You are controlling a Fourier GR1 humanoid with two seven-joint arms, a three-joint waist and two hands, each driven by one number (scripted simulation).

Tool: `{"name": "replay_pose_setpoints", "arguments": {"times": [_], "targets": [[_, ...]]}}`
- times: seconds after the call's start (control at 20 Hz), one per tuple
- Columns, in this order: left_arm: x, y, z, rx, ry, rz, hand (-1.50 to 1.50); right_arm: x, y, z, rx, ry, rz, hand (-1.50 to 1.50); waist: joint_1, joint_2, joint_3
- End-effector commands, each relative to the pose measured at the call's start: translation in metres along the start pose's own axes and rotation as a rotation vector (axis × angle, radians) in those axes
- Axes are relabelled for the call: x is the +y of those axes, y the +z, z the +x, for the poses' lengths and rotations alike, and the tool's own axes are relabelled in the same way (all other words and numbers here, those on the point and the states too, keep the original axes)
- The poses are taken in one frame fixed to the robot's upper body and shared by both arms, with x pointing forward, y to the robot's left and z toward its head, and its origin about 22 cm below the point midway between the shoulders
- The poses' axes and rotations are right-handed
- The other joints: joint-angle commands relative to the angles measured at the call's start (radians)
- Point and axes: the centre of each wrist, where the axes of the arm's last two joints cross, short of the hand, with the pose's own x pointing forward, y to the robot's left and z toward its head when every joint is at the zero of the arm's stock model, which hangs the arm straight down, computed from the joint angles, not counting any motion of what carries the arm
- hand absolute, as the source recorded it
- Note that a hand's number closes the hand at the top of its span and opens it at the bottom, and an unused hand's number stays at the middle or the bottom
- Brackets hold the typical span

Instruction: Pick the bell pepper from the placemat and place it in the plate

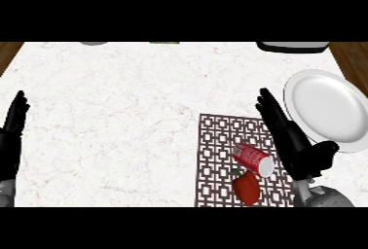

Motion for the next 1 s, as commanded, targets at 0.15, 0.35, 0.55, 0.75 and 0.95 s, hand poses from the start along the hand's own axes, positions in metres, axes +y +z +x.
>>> {"name": "replay_pose_setpoints", "arguments": {"times": [0.15, 0.35, 0.55, 0.75, 0.95], "targets": [[-0.043, 0.013, 0.001, 0.057, 0.2, -0.169, 0.0, 0.074, -0.012, 0.004, 0.027, -0.003, 0.071, 1.5, 0.003, -0.011, 0.038], [-0.063, 0.024, -0.013, 0.125, 0.271, -0.232, 0.0, 0.021, -0.019, 0.0, -0.165, 0.584, -0.096, 1.5, -0.043, -0.028, 0.021], [-0.061, 0.025, -0.02, 0.155, 0.316, -0.273, 0.0, 0.112, 0.027, -0.033, -0.246, 0.292, -0.274, -1.5, -0.025, -0.014, 0.038], [-0.061, 0.009, -0.013, 0.134, 0.335, -0.271, 0.0, 0.127, 0.072, -0.059, -0.302, 0.362, -0.266, -1.5, -0.022, -0.014, 0.038], [-0.06, 0.024, -0.026, 0.149, 0.322, -0.291, 0.0, 0.112, 0.101, -0.072, -0.28, 0.475, -0.359, -1.5, -0.018, -0.013, 0.038]]}}
